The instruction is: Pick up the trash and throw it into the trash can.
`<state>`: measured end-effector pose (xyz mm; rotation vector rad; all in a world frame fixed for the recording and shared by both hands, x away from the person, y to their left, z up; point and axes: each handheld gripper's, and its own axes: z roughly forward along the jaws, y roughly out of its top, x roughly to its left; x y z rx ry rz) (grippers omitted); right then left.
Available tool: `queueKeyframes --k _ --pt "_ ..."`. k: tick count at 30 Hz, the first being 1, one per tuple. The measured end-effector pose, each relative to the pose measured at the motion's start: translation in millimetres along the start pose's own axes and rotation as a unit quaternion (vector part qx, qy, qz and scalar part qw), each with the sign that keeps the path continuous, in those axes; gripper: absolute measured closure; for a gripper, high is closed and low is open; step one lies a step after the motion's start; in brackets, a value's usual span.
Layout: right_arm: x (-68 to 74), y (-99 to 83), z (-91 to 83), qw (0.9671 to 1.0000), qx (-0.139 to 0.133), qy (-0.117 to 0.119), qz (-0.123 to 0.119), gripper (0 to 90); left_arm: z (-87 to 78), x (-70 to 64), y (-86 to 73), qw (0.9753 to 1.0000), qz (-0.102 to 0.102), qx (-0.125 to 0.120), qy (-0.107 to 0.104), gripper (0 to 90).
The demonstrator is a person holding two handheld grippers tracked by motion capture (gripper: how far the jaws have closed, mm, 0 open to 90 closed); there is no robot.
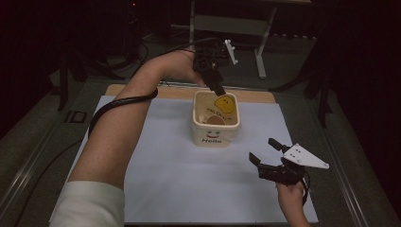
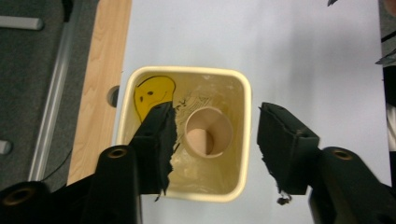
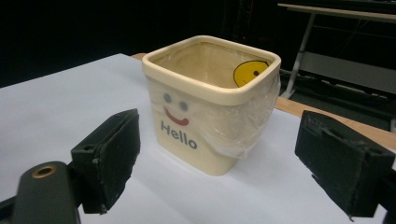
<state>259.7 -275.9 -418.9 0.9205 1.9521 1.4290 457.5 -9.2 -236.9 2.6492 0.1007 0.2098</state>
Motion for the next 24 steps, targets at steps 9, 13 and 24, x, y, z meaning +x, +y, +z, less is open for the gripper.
queueKeyframes --k 9,13,24 --pt "2.1 0.9 1.4 1.0 0.001 0.002 -0.001 14.0 -15.9 -12.7 -15.3 0.9997 -0.015 -0.021 0.005 36.4" --pt "2.8 1.6 1.9 1.0 -0.001 0.004 0.0 14.0 -21.7 -16.7 -23.7 0.9993 -0.022 -0.029 0.007 33.2" --pt "6.5 2.8 2.0 1.0 0.0 0.006 -0.002 14.1 -28.6 -25.3 -55.0 0.9969 -0.053 -0.057 0.012 15.6"
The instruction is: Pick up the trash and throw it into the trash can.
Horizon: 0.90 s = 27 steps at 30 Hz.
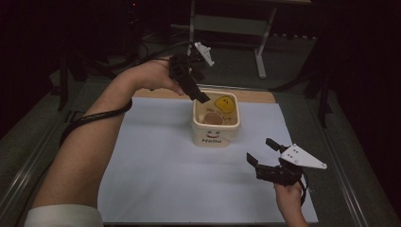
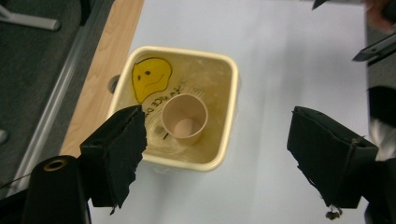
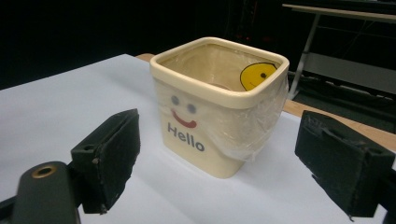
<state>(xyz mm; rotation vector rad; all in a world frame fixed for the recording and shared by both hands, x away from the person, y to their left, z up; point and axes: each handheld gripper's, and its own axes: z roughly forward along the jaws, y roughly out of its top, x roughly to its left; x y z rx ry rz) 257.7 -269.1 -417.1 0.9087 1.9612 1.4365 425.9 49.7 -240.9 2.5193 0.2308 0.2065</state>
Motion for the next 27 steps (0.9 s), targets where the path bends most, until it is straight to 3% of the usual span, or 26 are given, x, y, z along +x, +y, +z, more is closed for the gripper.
queueKeyframes --k 2,8,10,18,22,27 --pt "-0.4 0.2 0.1 1.0 0.0 0.0 0.001 14.0 -2.7 0.1 -9.7 0.9999 -0.01 -0.008 -0.01 13.4" --pt "-0.2 -0.4 1.2 1.0 0.002 0.0 0.001 14.1 -6.2 -3.5 -18.9 0.9998 -0.011 -0.012 -0.014 10.9" --pt "-0.5 -0.6 1.6 1.0 0.002 0.0 0.0 14.0 -10.1 -7.2 -22.0 0.9993 -0.016 -0.029 -0.016 10.9" --pt "-0.2 -0.5 0.7 1.0 0.003 -0.001 0.001 14.0 -18.9 -22.2 -32.0 0.9986 -0.017 -0.051 -0.002 10.5" --pt "0.5 0.1 0.6 1.0 0.001 -0.001 0.0 14.0 -19.9 -25.7 -38.8 0.9984 -0.02 -0.054 0.001 3.0" --pt "1.2 0.1 0.7 1.0 0.002 0.0 -0.001 14.0 -21.6 -28.0 -53.0 0.9974 -0.027 -0.067 -0.004 2.0"
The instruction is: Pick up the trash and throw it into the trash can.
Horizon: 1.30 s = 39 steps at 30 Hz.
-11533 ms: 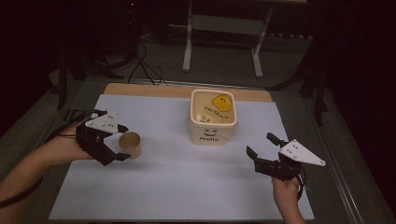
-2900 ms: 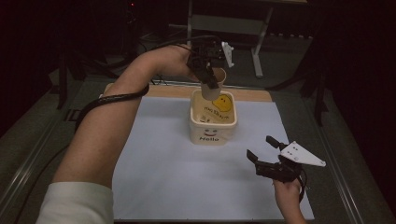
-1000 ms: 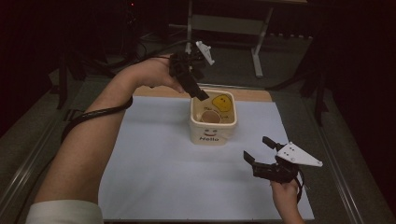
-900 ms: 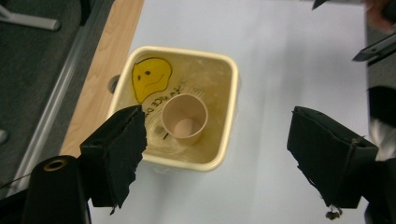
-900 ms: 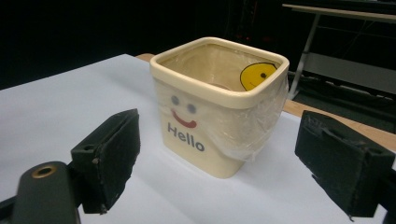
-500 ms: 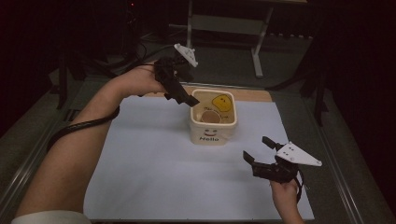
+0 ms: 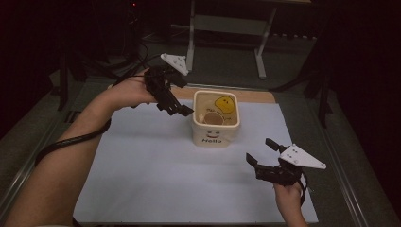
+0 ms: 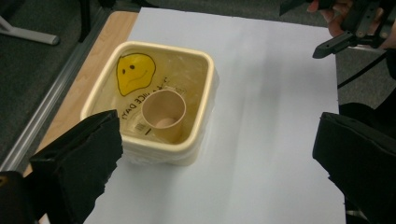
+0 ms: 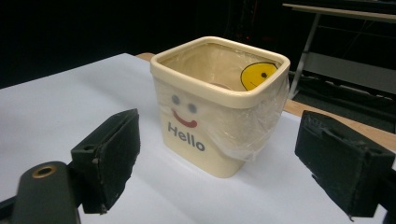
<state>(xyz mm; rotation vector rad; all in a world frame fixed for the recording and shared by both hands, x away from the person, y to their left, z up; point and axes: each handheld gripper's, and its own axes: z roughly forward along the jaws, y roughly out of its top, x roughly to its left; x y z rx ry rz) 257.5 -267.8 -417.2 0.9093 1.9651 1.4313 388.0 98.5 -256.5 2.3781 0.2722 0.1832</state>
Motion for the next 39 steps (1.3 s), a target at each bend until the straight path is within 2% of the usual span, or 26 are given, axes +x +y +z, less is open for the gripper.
queueKeyframes --k 12,18,20,22,23,25,32,39 --pt "0.6 -0.3 1.0 1.0 0.002 0.0 -0.001 14.0 -9.7 -8.8 -33.9 0.9996 -0.018 -0.017 0.013 1.7" --pt "0.8 -0.3 1.2 1.0 0.003 0.0 -0.001 14.1 -15.6 -18.3 -49.0 0.9995 -0.02 -0.024 0.01 1.7" --pt "1.2 -0.4 1.4 1.0 0.003 0.0 -0.001 14.0 -17.5 -21.4 -53.8 0.9994 -0.021 -0.022 0.016 1.7" --pt "1.5 -0.3 1.6 1.0 0.004 0.001 -0.001 14.1 -19.9 -23.8 -58.2 0.9992 -0.026 -0.027 0.013 1.7" --pt "1.6 -0.2 1.7 1.0 0.004 0.001 -0.001 14.0 -21.5 -25.8 -60.1 0.9992 -0.024 -0.028 0.019 1.7" --pt "2.0 0.2 1.8 1.0 0.003 0.001 -0.003 14.0 -24.5 -29.2 -63.9 0.9989 -0.028 -0.034 0.016 1.7" --pt "2.7 0.5 2.2 1.0 0.003 0.002 -0.003 14.0 -32.9 -40.7 -77.8 0.9983 -0.028 -0.046 0.023 1.7" --pt "3.7 0.1 3.9 1.0 0.005 0.003 -0.004 14.1 -31.9 -52.6 -94.8 0.9974 -0.031 -0.057 0.03 1.7"
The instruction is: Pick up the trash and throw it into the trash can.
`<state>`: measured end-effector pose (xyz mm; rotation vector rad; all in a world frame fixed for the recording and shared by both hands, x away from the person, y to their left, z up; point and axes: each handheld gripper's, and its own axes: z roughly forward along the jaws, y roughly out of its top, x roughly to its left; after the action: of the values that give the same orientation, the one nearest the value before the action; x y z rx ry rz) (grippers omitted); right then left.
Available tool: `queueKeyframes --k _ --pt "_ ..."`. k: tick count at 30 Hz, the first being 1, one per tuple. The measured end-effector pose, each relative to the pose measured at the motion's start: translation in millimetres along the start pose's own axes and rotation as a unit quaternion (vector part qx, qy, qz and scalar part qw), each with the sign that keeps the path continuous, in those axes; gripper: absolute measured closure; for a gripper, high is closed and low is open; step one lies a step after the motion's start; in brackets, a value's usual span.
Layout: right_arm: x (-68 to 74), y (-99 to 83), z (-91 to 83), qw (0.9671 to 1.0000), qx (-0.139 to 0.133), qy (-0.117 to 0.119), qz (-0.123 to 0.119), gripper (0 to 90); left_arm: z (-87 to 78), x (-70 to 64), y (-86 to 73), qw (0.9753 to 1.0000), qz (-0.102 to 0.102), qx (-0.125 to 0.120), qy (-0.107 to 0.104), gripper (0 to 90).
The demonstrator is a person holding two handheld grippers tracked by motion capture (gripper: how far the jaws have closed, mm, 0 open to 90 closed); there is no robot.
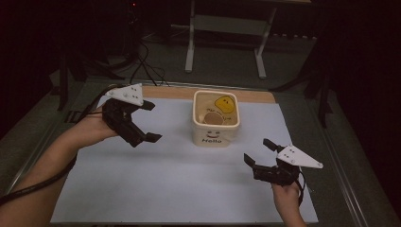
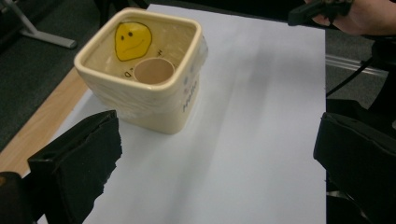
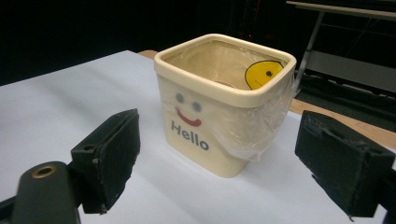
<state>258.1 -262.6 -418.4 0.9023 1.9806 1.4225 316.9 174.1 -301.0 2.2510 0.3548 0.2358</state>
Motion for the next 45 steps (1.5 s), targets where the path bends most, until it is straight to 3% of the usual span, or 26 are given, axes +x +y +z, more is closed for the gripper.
queueKeyframes --k 4,11,19,30,45 --pt "0.0 0.0 -0.2 1.0 0.0 0.0 0.001 14.0 4.2 -7.8 -12.5 1.0 0.001 0.003 0.003 1.7" --pt "0.2 0.3 -0.4 1.0 -0.001 0.001 0.002 14.1 5.7 -12.8 -30.2 0.9997 -0.01 -0.021 0.003 1.7" --pt "0.1 0.0 -0.8 1.0 0.0 -0.001 0.002 14.0 21.4 -28.2 -54.3 0.9994 -0.007 -0.033 0.001 1.7" --pt "-0.3 -1.9 0.0 1.0 0.003 -0.001 0.001 14.0 40.5 -45.6 -83.6 0.9987 -0.03 -0.04 -0.01 1.7" --pt "1.2 -3.9 1.6 1.0 0.008 0.003 -0.003 14.0 56.7 -54.2 -117.6 0.9966 -0.067 -0.044 -0.02 1.7"
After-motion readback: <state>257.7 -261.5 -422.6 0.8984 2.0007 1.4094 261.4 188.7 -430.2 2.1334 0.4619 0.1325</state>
